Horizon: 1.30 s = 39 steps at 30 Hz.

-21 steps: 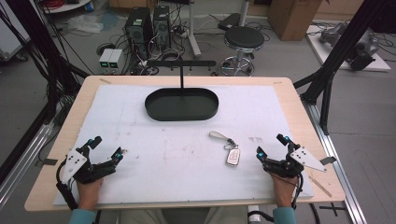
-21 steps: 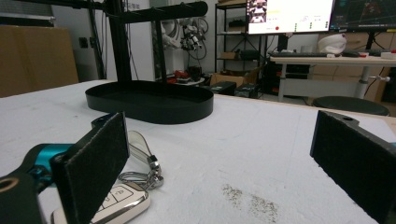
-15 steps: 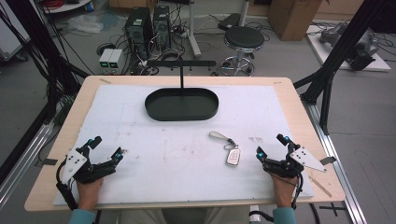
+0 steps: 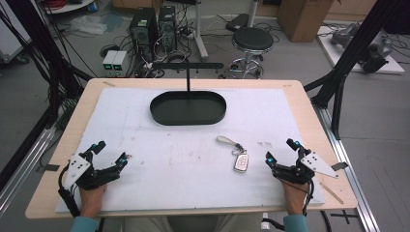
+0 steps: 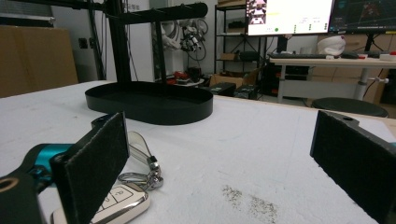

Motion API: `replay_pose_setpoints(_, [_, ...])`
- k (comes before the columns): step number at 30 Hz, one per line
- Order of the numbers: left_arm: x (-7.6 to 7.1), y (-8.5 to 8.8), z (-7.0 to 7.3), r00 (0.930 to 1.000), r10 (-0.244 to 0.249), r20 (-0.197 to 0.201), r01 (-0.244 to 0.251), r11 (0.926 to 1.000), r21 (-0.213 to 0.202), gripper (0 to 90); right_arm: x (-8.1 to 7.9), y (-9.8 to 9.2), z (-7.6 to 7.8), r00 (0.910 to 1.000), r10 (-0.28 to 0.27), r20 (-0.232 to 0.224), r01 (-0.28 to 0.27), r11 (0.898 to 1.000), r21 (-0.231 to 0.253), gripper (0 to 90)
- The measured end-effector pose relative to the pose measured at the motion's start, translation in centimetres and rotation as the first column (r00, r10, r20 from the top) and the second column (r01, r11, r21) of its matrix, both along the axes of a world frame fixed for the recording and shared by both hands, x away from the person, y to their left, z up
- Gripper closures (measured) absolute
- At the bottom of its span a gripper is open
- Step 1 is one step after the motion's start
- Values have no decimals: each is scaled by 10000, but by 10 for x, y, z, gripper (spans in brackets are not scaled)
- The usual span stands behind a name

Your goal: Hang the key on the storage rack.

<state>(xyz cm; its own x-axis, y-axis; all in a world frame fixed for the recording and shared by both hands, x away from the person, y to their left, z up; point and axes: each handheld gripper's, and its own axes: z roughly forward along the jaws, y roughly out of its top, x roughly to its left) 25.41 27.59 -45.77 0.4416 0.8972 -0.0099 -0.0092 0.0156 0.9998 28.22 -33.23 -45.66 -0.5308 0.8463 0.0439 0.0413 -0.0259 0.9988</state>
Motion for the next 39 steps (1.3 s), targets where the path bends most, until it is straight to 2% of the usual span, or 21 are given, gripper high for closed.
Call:
replay_pose_setpoints(4, [-1, 0, 0, 9999, 2, 101, -2, 10000, -52, 129, 3, -1, 1, 9987, 438, -278, -440, 9990, -63, 37])
replay_pose_setpoints(7, [-1, 0, 0, 9999, 9, 105, -9, 10000, -44, 129, 8, 0, 4, 9973, 565, -477, -590, 9969, -524, 37])
replay_pose_setpoints(9, [-1, 0, 0, 10000, 12, 99, -11, 10000, -55, 128, 10, 1, 7, 9945, 754, -720, -801, 9947, -639, 37])
replay_pose_setpoints(12, [0, 1, 0, 10000, 13, 58, -13, 10000, -43, 129, 12, 1, 12, 9929, 935, -735, -995, 9916, -825, 37])
replay_pose_setpoints(17, [0, 1, 0, 10000, 9, 44, -9, 10000, -39, 129, 22, 5, 30, 9857, 1226, -1157, -1387, 9800, -1426, 38])
replay_pose_setpoints(22, [0, 1, 0, 10000, 11, 50, -11, 10000, -33, 129, 34, 12, 44, 9776, 1551, -1425, -1814, 9638, -1953, 38])
replay_pose_setpoints(23, [0, 1, 0, 10000, 4, 42, -4, 10000, -39, 129, 38, 14, 48, 9727, 1703, -1578, -2011, 9576, -2061, 38])
replay_pose_setpoints(24, [0, 1, 0, 10000, 4, 42, -4, 10000, -39, 129, 38, 14, 48, 9727, 1703, -1578, -2011, 9576, -2061, 38])
replay_pose_setpoints(25, [0, 1, 0, 10000, 9, 43, -9, 10000, -45, 129, 43, 18, 53, 9648, 1959, -1754, -2322, 9477, -2190, 38])
replay_pose_setpoints(28, [0, 1, 0, 10000, 1, 35, -1, 10000, -45, 129, 51, 23, 62, 9579, 2169, -1884, -2604, 9325, -2505, 38])
replay_pose_setpoints(32, [0, 1, 0, 10000, 0, 26, 0, 10000, -42, 129, 61, 28, 71, 9447, 2440, -2189, -2961, 9217, -2505, 39])
replay_pose_setpoints(34, [0, 1, 0, 10000, 5, 8, -5, 10000, -67, 129, 67, 30, 75, 9357, 2619, -2363, -3208, 9105, -2611, 40])
replay_pose_setpoints(35, [0, 1, 0, 10000, 5, 8, -5, 10000, -67, 129, 67, 30, 75, 9357, 2619, -2363, -3208, 9105, -2611, 40])
replay_pose_setpoints(36, [0, 1, 0, 10000, 3, 11, -3, 10000, -51, 129, 71, 33, 78, 9279, 2704, -2567, -3393, 8978, -2808, 40])
replay_pose_setpoints(37, [0, 1, 0, 10000, 9, 8, -9, 10000, -34, 129, 74, 35, 80, 9215, 2793, -2698, -3532, 8915, -2836, 40])
replay_pose_setpoints(38, [0, 0, 0, 10000, 2, 7, -2, 10000, -40, 129, 74, 35, 80, 9215, 2793, -2698, -3532, 8915, -2836, 40])
replay_pose_setpoints(39, [0, 0, 0, 10000, -1, -2, 1, 10000, -36, 129, 79, 38, 81, 9138, 2883, -2859, -3697, 8821, -2919, 42])
